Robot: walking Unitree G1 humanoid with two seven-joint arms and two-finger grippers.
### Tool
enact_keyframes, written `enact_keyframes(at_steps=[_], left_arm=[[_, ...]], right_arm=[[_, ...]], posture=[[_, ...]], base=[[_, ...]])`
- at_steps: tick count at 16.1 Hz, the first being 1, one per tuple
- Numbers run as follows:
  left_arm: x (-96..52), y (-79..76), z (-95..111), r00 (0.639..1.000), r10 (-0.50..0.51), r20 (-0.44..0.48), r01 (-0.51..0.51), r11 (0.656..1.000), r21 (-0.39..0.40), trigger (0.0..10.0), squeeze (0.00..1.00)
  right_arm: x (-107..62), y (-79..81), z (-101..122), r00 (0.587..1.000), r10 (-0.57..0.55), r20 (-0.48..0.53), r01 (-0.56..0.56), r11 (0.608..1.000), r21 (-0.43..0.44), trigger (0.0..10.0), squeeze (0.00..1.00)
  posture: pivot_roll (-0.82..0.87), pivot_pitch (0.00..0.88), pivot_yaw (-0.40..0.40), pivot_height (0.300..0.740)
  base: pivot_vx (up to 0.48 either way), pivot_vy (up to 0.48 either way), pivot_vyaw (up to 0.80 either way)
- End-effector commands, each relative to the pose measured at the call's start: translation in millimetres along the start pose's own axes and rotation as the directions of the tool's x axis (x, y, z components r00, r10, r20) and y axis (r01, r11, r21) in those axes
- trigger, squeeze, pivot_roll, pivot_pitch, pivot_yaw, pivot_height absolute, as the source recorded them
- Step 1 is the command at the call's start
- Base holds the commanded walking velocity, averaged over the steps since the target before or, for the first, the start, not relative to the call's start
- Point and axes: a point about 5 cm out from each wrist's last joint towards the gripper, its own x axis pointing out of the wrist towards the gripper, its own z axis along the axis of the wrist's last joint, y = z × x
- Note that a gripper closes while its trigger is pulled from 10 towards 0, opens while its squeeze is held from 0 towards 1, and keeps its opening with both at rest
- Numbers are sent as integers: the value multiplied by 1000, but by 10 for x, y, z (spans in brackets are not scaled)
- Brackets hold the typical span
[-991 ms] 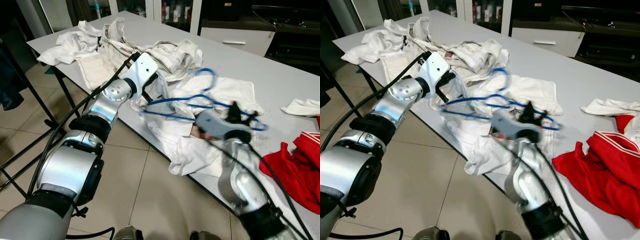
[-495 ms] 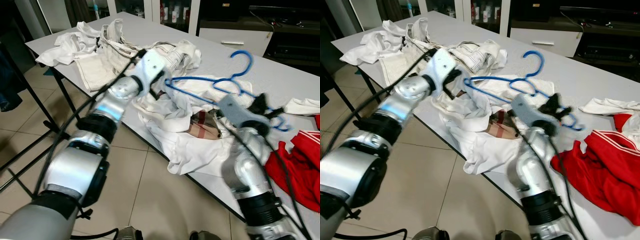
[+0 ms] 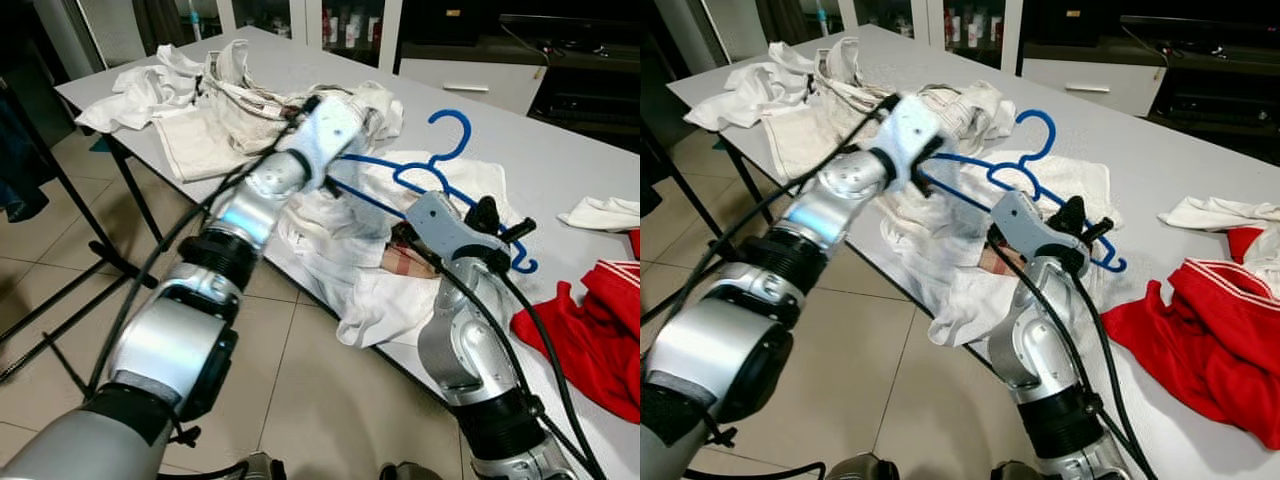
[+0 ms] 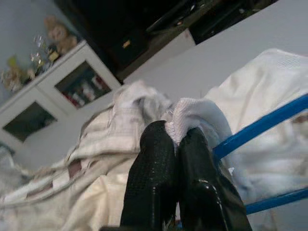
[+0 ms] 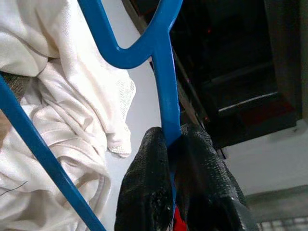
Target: Hang hanger
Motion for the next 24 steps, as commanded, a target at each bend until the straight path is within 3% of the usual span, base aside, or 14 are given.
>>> enact_keyframes(at_steps=[1,4,6,8,15,16,18,19,23,24], left_arm=[[3,-17,35,1000,-1,7,1,1000,22,4431,0],[-1,-115,123,997,-49,62,47,998,32,4471,0],[-12,-182,146,994,-73,77,70,997,38,4471,0],[-52,-302,117,992,-98,83,94,994,49,4667,0],[-96,-506,213,983,-128,131,118,990,82,4549,0],[-102,-527,226,981,-133,139,121,989,89,5294,0],[-113,-559,241,976,-152,155,138,986,98,5608,0],[-132,-605,270,968,-179,174,163,981,102,4784,0],[-194,-689,332,945,-233,228,218,972,88,4588,0],[-223,-723,355,931,-263,254,243,964,107,5804,0]], right_arm=[[33,-62,2,1000,-25,0,25,1000,-6,10000,0],[77,-48,-92,999,-24,-42,24,1000,-2,10000,0],[101,-15,-142,995,5,-103,2,998,62,10000,0],[153,8,-176,983,54,-174,-22,984,178,10000,0],[158,-47,65,989,88,-122,-46,948,314,10000,0],[165,-73,86,990,85,-112,-44,944,328,10000,0],[173,-90,88,990,87,-112,-43,935,351,10000,0],[188,-102,80,989,85,-120,-36,930,366,10000,0],[248,-144,51,989,62,-134,-3,917,399,10000,0],[265,-168,62,990,53,-131,5,914,406,10000,0]], posture=[[-78,2,65,723],[-78,1,62,723],[-78,1,62,723],[-67,0,63,723],[-55,0,58,723],[-62,0,55,723],[-63,0,54,723],[-64,0,53,723],[-53,0,50,723],[-50,0,49,723]], base=[[0,0,0],[0,0,0],[0,0,0],[0,0,0],[0,0,0],[0,0,0],[0,0,0],[0,0,0],[0,0,0],[0,0,0]])
